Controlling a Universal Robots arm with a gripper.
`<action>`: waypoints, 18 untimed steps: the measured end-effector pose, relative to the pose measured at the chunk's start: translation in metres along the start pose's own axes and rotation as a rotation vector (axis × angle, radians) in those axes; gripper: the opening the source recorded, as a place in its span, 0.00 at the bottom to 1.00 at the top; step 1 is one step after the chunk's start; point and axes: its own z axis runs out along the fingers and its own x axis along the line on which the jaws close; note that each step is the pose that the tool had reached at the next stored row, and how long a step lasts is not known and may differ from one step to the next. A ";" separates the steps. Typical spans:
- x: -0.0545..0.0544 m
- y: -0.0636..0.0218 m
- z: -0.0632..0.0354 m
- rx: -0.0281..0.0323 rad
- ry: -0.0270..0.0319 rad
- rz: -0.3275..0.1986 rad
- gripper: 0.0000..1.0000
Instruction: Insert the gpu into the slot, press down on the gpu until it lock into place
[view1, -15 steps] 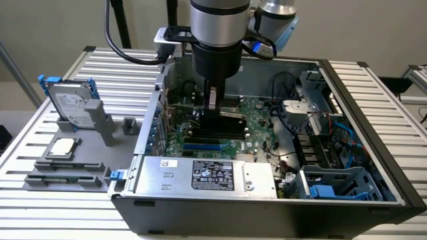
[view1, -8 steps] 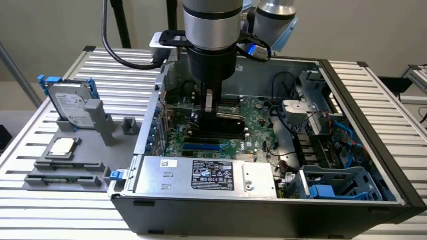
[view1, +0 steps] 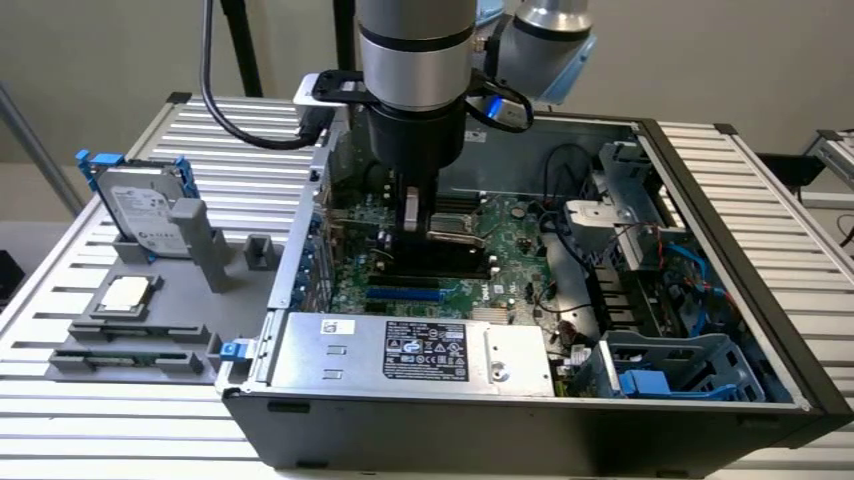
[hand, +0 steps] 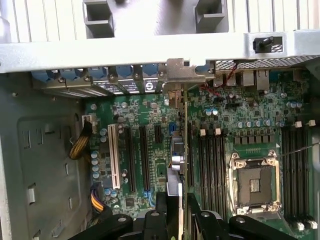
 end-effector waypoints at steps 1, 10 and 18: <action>0.000 0.0002 0.0009 0.0001 0.0001 0.000 0.26; 0.001 0.0057 0.0120 0.0006 0.0000 0.000 0.26; 0.001 0.0069 0.0172 0.0006 -0.0001 0.000 0.26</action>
